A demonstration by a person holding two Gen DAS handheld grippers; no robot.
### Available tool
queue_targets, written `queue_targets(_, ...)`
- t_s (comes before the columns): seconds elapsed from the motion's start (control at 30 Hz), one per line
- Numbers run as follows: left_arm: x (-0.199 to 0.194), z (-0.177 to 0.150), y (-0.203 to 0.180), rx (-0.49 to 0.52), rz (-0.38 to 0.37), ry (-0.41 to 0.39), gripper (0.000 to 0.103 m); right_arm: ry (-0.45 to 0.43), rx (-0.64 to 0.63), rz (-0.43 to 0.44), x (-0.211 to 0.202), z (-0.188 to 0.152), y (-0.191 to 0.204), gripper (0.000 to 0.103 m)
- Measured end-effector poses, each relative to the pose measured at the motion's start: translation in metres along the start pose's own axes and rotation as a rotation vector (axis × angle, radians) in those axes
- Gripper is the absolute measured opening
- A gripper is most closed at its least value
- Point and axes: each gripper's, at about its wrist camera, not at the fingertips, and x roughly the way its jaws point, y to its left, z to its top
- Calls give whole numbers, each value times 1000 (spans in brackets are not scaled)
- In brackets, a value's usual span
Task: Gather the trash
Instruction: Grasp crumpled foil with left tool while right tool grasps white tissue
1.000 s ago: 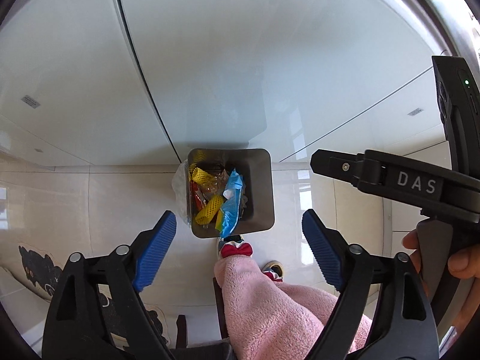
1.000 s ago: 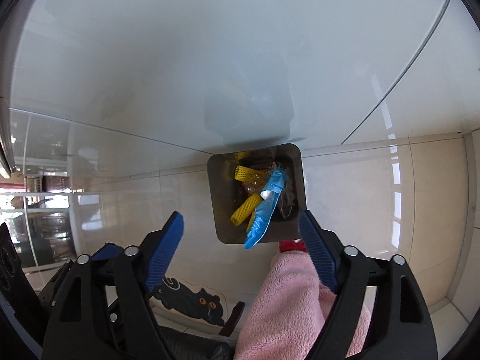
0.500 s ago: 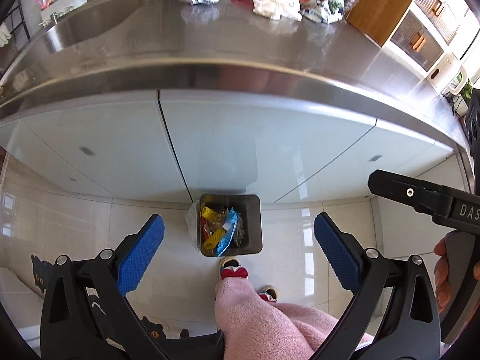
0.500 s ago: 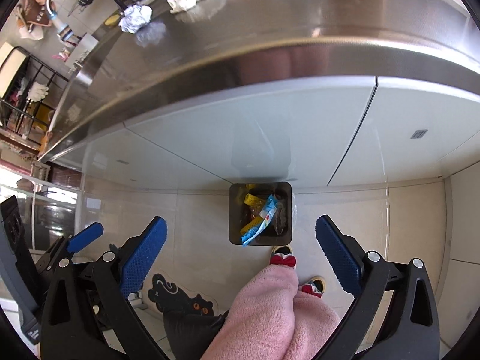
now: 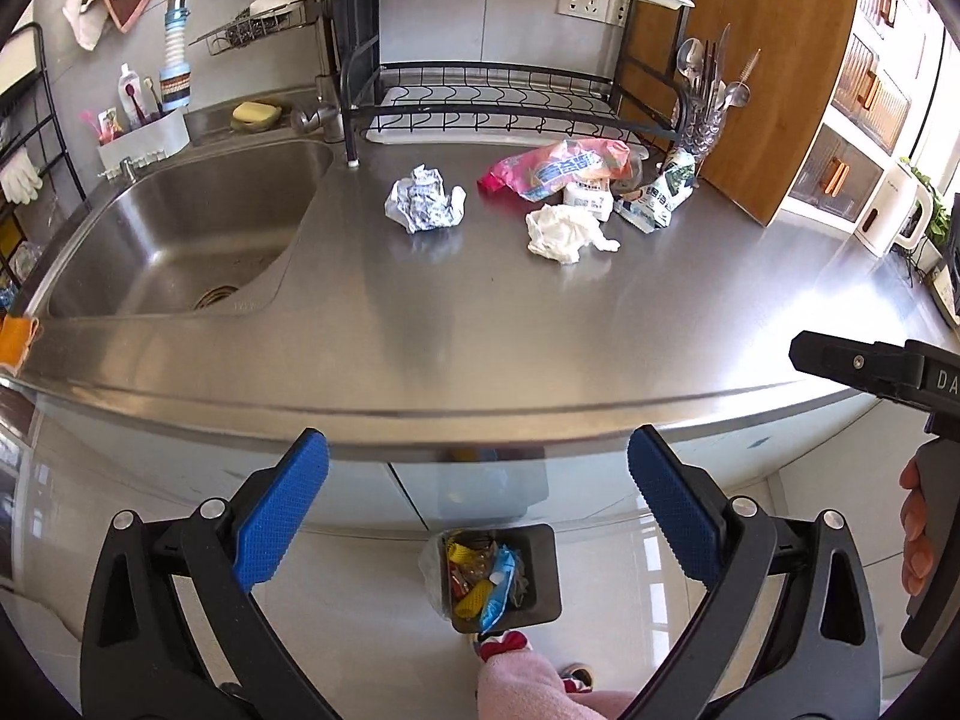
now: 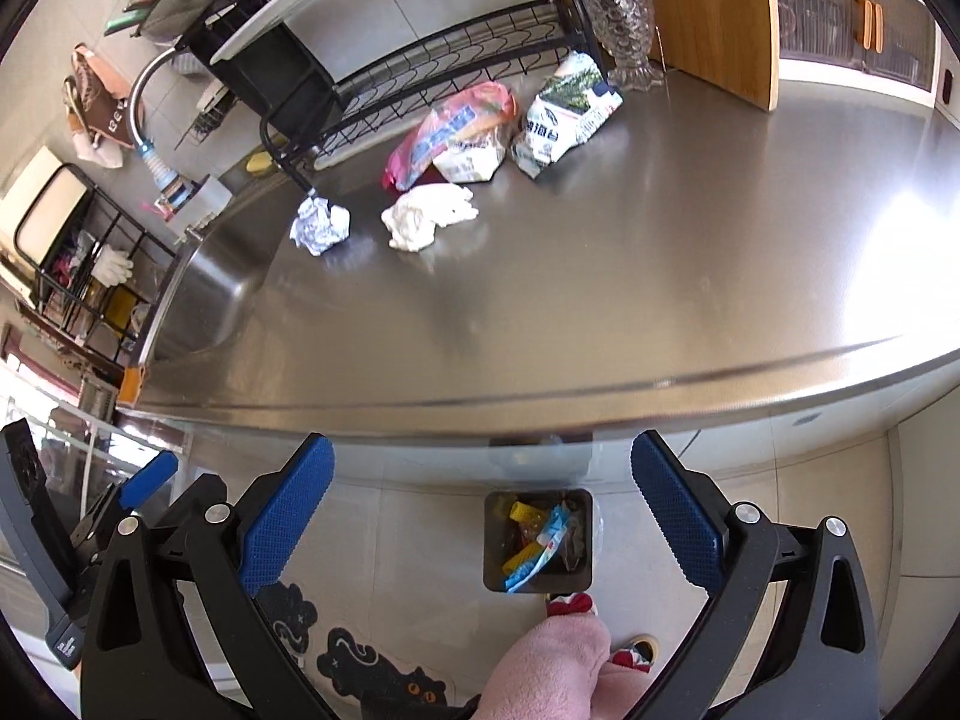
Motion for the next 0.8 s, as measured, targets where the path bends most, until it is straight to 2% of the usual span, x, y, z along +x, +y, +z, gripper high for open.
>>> queue_targets(0.17,18,43,11,30,28,-20,95,-46,-39,-43,9,40,16,100)
queue_targets(0.3,43,77,25,22,12,-5,95,-61,-30,-47,23,69,26,100)
queue_targets(0.6,102,126,52,32,-6,29,94,-47,-11,-66,74,119,49,99)
queue_targets(0.67,114,134,58,21,-33,33,93,-38,-11,-71,87,127,53,97)
queue_targets(0.8,139,149,65,11,-72,53,86,14,0,-89,117,139,56,73)
